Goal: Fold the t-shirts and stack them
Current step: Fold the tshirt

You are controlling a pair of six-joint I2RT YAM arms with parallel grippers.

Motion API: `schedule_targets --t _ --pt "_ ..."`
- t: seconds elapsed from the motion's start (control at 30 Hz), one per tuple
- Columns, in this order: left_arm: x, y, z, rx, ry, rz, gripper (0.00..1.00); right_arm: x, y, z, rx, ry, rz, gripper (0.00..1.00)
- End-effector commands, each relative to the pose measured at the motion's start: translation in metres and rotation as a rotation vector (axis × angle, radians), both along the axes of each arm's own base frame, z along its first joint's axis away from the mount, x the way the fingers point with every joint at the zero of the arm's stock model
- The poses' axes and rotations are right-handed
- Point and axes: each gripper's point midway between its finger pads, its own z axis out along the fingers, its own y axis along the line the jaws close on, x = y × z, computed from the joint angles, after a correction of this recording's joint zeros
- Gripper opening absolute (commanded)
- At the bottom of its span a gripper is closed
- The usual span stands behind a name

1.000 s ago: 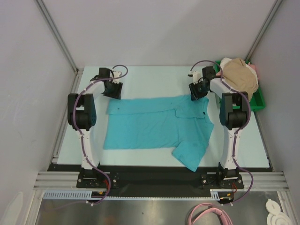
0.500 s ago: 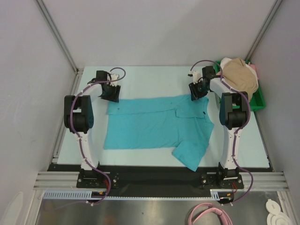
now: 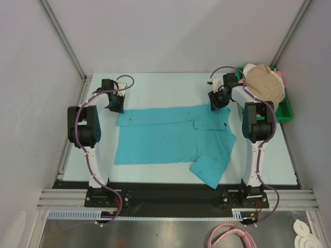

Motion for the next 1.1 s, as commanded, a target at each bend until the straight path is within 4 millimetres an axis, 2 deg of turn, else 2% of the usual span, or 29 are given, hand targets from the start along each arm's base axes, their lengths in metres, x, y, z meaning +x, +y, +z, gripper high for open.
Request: schedule_targets --t 0.0,0.03,0.2,0.23,0.27,0.33,0.37,0.4,0.43,0.47,0.5,0.57,0.6,0.63,0.67,0.7,0.77,0.93,0.97,1.0,1.03,1.07 --pt "0.014 0.006 0.017 0.009 -0.051 0.022 0.03 -0.006 -0.009 -0.026 -0.054 0.031 -0.01 0.42" --pt "0.017 0.008 0.017 0.011 -0.057 0.027 0.01 -0.006 -0.009 -0.027 -0.056 0.031 -0.01 0.42" --pt "0.03 0.009 0.019 0.013 -0.068 0.036 0.0 0.001 -0.014 -0.033 -0.08 0.04 -0.03 0.39" --pt "0.033 0.01 0.019 0.015 -0.072 0.039 0.0 0.007 -0.014 -0.028 -0.083 0.033 -0.033 0.38" --pt "0.038 0.011 0.019 0.022 -0.075 0.043 0.0 0.007 -0.015 -0.035 -0.087 0.049 -0.034 0.38" --pt "0.043 0.011 0.017 0.026 -0.07 0.043 0.0 0.01 -0.017 -0.038 -0.1 0.061 -0.038 0.39" --pt "0.049 0.012 0.015 0.026 -0.066 0.042 0.01 0.02 -0.016 -0.03 -0.098 0.039 -0.039 0.39" --pt "0.051 0.012 0.015 0.027 -0.064 0.044 0.0 0.022 -0.016 -0.037 -0.101 0.054 -0.039 0.38" --pt "0.054 0.013 0.015 0.028 -0.066 0.046 0.0 0.022 -0.016 -0.037 -0.103 0.063 -0.039 0.38" --pt "0.06 0.014 0.019 0.03 -0.073 0.047 0.0 0.031 -0.015 -0.03 -0.099 0.039 -0.041 0.38" --pt "0.062 0.014 0.013 0.037 -0.064 0.05 0.0 0.032 -0.014 -0.035 -0.1 0.05 -0.039 0.38" --pt "0.073 0.016 0.018 0.039 -0.08 0.061 0.0 0.037 -0.014 -0.034 -0.1 0.046 -0.042 0.38" --pt "0.074 0.015 0.011 0.033 -0.065 0.056 0.0 0.044 -0.014 -0.029 -0.099 0.028 -0.044 0.38" --pt "0.076 0.015 0.012 0.03 -0.063 0.056 0.01 0.046 -0.015 -0.033 -0.102 0.031 -0.048 0.38" --pt "0.085 0.015 0.02 0.03 -0.089 0.058 0.0 0.048 -0.014 -0.033 -0.103 0.026 -0.049 0.38" --pt "0.088 0.016 0.021 0.03 -0.091 0.063 0.0 0.054 -0.015 -0.029 -0.103 0.01 -0.052 0.38" --pt "0.096 0.016 0.023 0.03 -0.104 0.07 0.0 0.057 -0.016 -0.033 -0.108 0.011 -0.056 0.38" --pt "0.104 0.019 0.031 0.043 -0.137 0.077 0.01 0.07 -0.014 -0.024 -0.105 -0.025 -0.061 0.39" --pt "0.103 0.022 0.037 0.06 -0.154 0.084 0.04 0.071 -0.013 -0.017 -0.104 -0.039 -0.059 0.38" --pt "0.101 0.024 0.042 0.069 -0.17 0.083 0.22 0.072 -0.011 -0.01 -0.105 -0.053 -0.056 0.38" --pt "0.098 0.023 0.049 0.077 -0.192 0.082 0.34 0.075 -0.01 0.001 -0.102 -0.079 -0.056 0.39" --pt "0.091 0.024 0.064 0.092 -0.247 0.096 0.42 0.069 -0.01 0.003 -0.103 -0.076 -0.057 0.39"
